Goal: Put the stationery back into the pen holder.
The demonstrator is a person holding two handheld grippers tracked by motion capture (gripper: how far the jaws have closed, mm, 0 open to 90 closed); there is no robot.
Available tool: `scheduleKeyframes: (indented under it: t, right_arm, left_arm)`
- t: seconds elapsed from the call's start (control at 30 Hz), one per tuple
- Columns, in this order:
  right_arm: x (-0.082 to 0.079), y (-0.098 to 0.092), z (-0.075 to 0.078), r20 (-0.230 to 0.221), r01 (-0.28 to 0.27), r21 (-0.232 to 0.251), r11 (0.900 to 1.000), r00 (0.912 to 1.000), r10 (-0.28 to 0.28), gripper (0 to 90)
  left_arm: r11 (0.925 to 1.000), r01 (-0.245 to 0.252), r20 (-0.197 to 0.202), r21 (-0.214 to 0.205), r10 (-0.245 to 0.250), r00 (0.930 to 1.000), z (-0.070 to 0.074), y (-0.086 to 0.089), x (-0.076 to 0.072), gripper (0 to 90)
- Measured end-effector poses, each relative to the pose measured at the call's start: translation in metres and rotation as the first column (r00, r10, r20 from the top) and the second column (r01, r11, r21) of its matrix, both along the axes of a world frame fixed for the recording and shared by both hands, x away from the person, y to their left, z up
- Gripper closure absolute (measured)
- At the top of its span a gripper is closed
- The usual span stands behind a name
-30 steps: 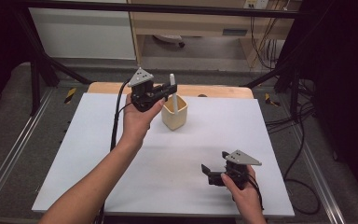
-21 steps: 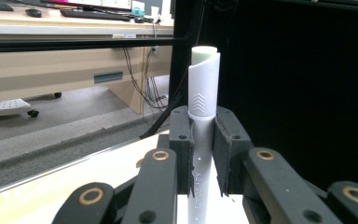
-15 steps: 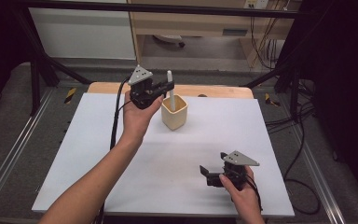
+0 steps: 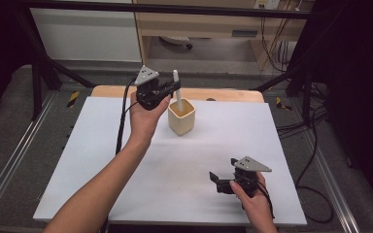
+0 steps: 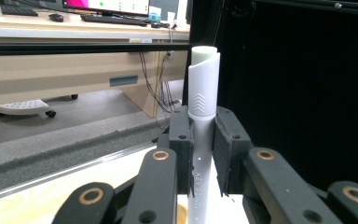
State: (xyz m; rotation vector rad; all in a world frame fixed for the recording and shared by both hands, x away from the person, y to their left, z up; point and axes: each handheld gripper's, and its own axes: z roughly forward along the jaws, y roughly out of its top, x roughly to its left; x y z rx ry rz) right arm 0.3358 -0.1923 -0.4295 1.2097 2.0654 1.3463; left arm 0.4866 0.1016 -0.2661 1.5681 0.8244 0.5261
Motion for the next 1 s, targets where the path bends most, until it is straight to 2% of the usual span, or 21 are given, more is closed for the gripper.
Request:
scheduleKeyframes:
  t: [0.47,0.8,1.0]
  right_arm:
    - [0.001,-0.001,0.000,0.002,-0.005,-0.003,1.0000,1.0000,0.005,3.2]
    - [0.001,-0.003,0.000,0.001,-0.001,0.001,1.0000,1.0000,0.001,3.2]
    - [0.002,-0.004,0.000,0.000,-0.003,0.002,1.0000,1.0000,0.003,3.2]
  left_arm:
    - [0.9992,-0.008,0.007,0.039,0.008,0.9999,-0.004,-0.012,0.017,78.9]
    - [0.9958,-0.028,0.024,0.087,0.026,0.9994,-0.007,-0.016,0.027,78.9]
    - [0.9952,-0.034,0.019,0.092,0.033,0.9993,-0.010,-0.017,0.033,78.9]
